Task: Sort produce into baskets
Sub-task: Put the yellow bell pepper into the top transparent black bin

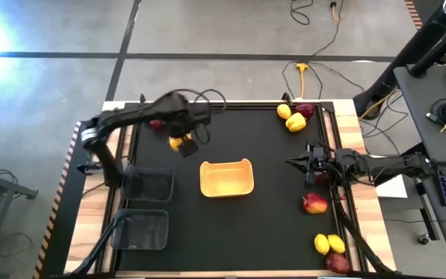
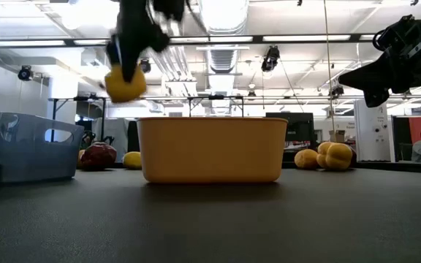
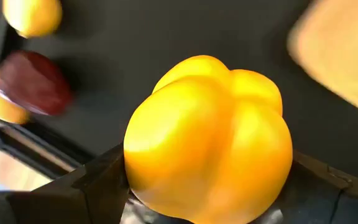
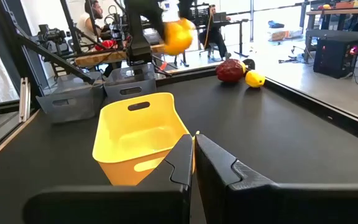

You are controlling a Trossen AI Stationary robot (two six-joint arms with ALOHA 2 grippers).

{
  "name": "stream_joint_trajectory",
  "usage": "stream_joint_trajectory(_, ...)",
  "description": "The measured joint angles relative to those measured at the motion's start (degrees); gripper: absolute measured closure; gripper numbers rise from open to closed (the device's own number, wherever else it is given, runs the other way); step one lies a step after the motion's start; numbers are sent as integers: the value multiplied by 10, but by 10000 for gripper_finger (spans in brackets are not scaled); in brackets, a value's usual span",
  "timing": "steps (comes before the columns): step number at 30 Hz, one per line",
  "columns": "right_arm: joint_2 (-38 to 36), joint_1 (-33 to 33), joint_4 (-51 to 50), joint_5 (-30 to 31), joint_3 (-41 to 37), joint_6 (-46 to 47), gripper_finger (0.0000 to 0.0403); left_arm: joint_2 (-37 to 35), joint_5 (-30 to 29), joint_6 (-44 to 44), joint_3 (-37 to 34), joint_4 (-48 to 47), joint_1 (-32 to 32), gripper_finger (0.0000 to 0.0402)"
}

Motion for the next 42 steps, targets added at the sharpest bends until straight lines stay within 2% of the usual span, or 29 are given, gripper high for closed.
stream_joint_trajectory(6,0,0,0,0,0,0,393,-89,7,-162,-56,0,-140,96)
stream_joint_trajectory(11,0,0,0,0,0,0,393,-149,-20,-290,-159,0,-237,95)
stream_joint_trajectory(15,0,0,0,0,0,0,393,-190,-11,-372,-256,10,-275,87)
stream_joint_trajectory(23,0,0,0,0,0,0,393,-225,91,-413,-424,125,-277,83)
stream_joint_trajectory(28,0,0,0,0,0,0,393,-214,100,-420,-483,131,-276,82)
stream_joint_trajectory(33,0,0,0,0,0,0,393,-206,100,-422,-498,156,-274,74)
stream_joint_trajectory(42,0,0,0,0,0,0,393,-205,119,-445,-490,148,-254,25)
